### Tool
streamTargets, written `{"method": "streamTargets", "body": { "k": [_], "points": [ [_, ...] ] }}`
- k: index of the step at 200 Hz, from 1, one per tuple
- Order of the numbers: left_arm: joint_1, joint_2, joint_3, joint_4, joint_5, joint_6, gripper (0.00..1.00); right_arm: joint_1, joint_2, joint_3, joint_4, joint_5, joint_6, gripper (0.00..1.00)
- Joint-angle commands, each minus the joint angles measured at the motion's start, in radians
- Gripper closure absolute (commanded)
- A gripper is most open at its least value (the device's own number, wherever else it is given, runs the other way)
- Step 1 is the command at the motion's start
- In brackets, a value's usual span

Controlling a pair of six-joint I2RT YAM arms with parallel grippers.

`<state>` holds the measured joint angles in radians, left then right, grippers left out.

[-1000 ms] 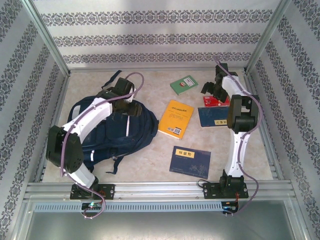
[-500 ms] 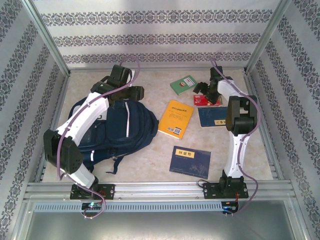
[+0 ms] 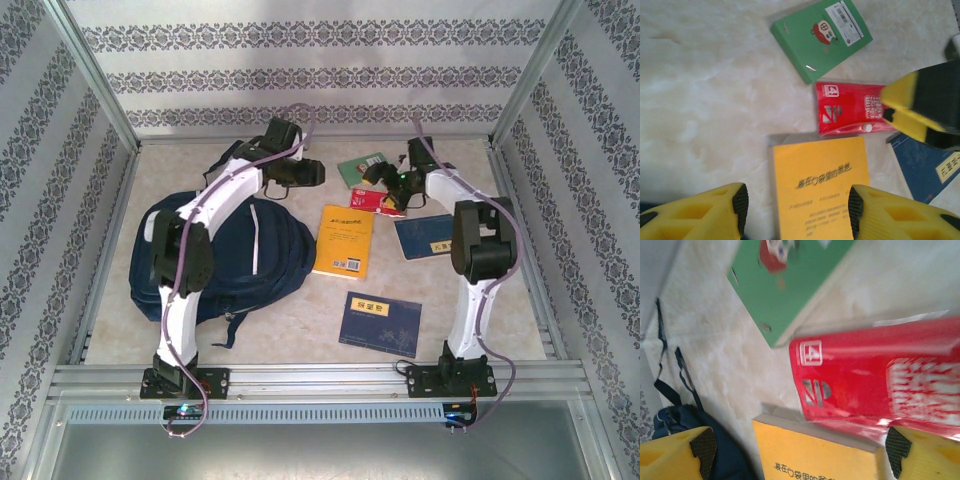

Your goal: Pack books, pencil case, and school supplies into a backpack

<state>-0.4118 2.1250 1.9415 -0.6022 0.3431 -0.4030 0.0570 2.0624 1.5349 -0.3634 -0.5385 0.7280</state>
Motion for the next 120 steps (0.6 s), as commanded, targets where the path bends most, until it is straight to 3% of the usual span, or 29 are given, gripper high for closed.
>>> {"method": "streamTargets", "body": {
  "k": [1,42,90,120],
  "points": [
    [-0.031,0.108,0.111,0.023,0.063,-0.06,0.45,-0.084,-0.008,0.042,-0.061,0.014,-0.082,0.12],
    [-0.039,0.286,0.274,0.033,0.114,-0.109,0.47,-0.148,-0.004,0.0,-0.109,0.146,-0.135,0.17],
    [-0.043,0.407,0.383,0.019,0.131,-0.132,0.49,-0.194,0.069,0.008,-0.049,-0.031,-0.13,0.21],
    [-0.054,0.47,0.452,0.002,0.137,-0.145,0.5,-0.194,0.103,0.036,-0.075,-0.051,-0.148,0.22]
  ]
}}
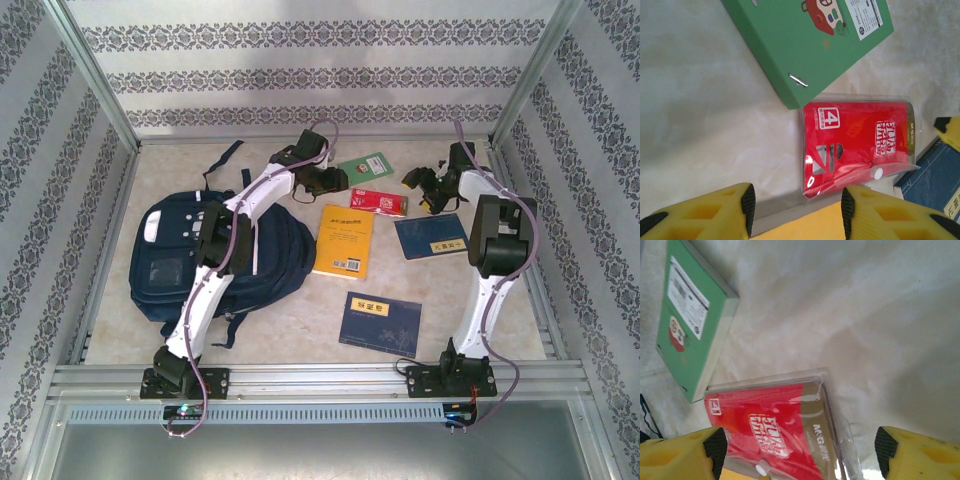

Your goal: Pack books, pencil case, and school supplies into a backpack

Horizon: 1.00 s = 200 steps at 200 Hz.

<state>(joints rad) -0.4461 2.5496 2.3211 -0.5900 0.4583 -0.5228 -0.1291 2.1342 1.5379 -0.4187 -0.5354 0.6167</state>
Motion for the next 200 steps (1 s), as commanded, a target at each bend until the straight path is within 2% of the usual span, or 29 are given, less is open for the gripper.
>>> {"method": "streamTargets", "body": {
  "k": [1,29,62,112,174,200],
  "points": [
    [-0.02,0.047,0.075,-0.011,0.022,-0.026,0.5,-0.008,0.032,0.034,-0.021,-0.053,-0.037,0.22],
    [-0.024,0.084,0.11,-0.019,0.019,-0.034,0.5,-0.008,0.038,0.036,-0.061,-0.002,-0.067,0.22],
    [-0.026,0.11,0.119,-0.004,0.032,-0.056,0.5,-0.006,0.061,0.035,-0.06,-0.03,-0.074,0.22],
    [-0.043,0.135,0.126,0.008,0.045,-0.062,0.5,0.018,0.088,0.043,-0.015,-0.153,-0.063,0.25],
    [-0.049,0.161,0.13,0.014,0.061,-0.075,0.56,0.039,0.065,0.045,-0.041,-0.146,-0.107,0.3],
    [-0.051,0.17,0.13,0.019,0.074,-0.082,0.57,0.043,0.07,0.035,-0.008,-0.196,-0.095,0.3]
  ]
}}
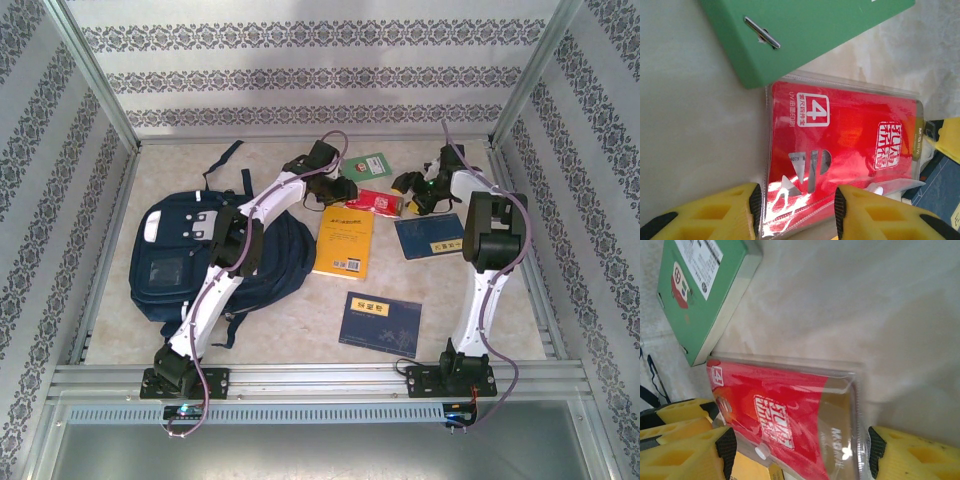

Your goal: Pack books, pencil case, and school supplies into a backpack

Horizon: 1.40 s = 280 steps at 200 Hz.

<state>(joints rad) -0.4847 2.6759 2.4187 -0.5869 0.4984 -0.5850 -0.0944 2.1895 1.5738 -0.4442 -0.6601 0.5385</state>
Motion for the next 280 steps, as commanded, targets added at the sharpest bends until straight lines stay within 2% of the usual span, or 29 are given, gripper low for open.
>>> {"method": "streamTargets", "body": {
  "k": [1,40,82,116,137,159,194,218,250,280],
  "points": [
    [-0.012,0.044,0.032,0.016,0.034,-0.019,0.57,0.009,0.014,-0.001,0.02,-0.075,-0.014,0.3],
    [-0.013,0.061,0.032,0.01,0.057,-0.021,0.61,0.02,0.033,-0.011,0.109,-0.201,0.045,0.32],
    [-0.013,0.067,0.032,0.003,0.069,-0.019,0.63,0.053,0.053,0.001,0.122,-0.224,0.052,0.35],
    [-0.008,0.044,0.038,-0.012,0.069,-0.014,0.64,0.055,0.029,-0.032,0.156,-0.163,0.072,0.51],
    [0.0,0.012,0.038,-0.017,0.071,-0.013,0.64,0.053,0.007,-0.05,0.182,-0.133,0.092,0.67],
    [0.01,-0.042,0.038,-0.031,0.071,-0.007,0.59,0.053,-0.022,-0.063,0.199,-0.107,0.105,0.79],
    [0.033,-0.18,0.033,-0.092,0.054,0.013,0.47,0.053,-0.091,-0.11,0.265,-0.09,0.151,0.86],
    [0.046,-0.31,-0.009,-0.141,0.024,0.026,0.43,0.057,-0.16,-0.164,0.312,-0.057,0.193,0.94],
    [0.056,-0.541,-0.193,-0.164,-0.042,0.059,0.41,0.076,-0.283,-0.239,0.366,0.005,0.251,0.94],
    [0.075,-0.773,-0.431,-0.167,-0.12,0.082,0.4,0.136,-0.395,-0.265,0.337,0.088,0.24,0.94]
  ]
}}
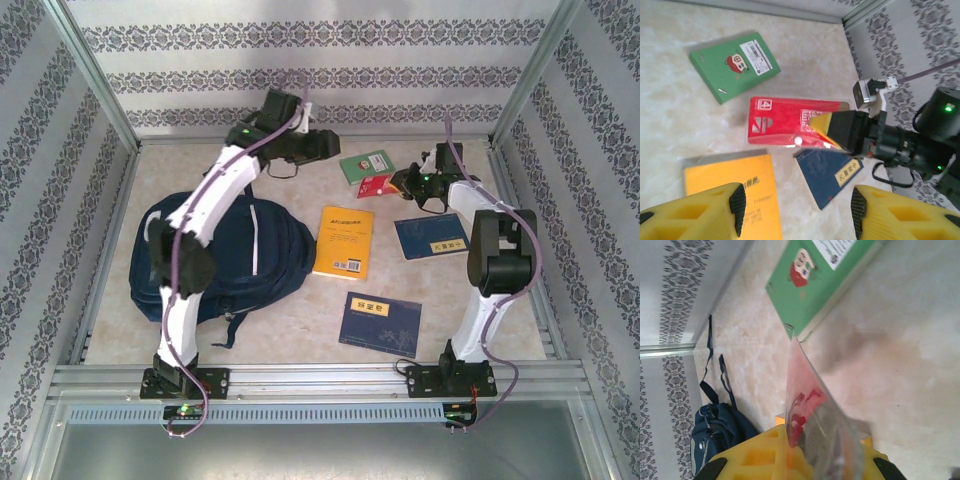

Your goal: Pack books, pencil case, and school supplies into a backpack

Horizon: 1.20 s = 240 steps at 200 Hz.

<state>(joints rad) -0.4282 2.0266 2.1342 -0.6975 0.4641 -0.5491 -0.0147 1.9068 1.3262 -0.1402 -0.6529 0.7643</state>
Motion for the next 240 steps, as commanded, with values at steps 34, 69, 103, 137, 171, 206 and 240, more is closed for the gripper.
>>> {"method": "streamTargets", "body": {
  "k": [34,69,103,137,171,206,240],
  "points": [
    [0.06,-0.354,-0.416,-0.073,-0.161,0.06,0.4,0.144,-0.234,-0.056,0.002,0.164,0.001,0.95],
    [0.148,-0.534,-0.652,-0.083,-0.189,0.041,0.36,0.237,-0.362,-0.128,-0.025,0.248,-0.016,0.95],
    [0.208,-0.601,-0.81,-0.069,-0.172,0.057,0.35,0.311,-0.465,-0.227,-0.008,0.287,-0.031,0.94],
    [0.209,-0.552,-0.873,-0.037,-0.132,0.074,0.36,0.363,-0.534,-0.325,0.031,0.288,-0.028,0.94],
    [0.21,-0.494,-0.901,0.0,-0.133,0.085,0.39,0.392,-0.579,-0.388,0.041,0.28,-0.038,0.94],
    [0.207,-0.431,-0.926,0.061,-0.089,0.066,0.43,0.394,-0.606,-0.425,0.041,0.285,-0.05,0.94],
    [0.197,-0.388,-0.936,0.109,-0.044,0.055,0.51,0.394,-0.599,-0.429,0.044,0.28,-0.059,0.94]
  ]
}}
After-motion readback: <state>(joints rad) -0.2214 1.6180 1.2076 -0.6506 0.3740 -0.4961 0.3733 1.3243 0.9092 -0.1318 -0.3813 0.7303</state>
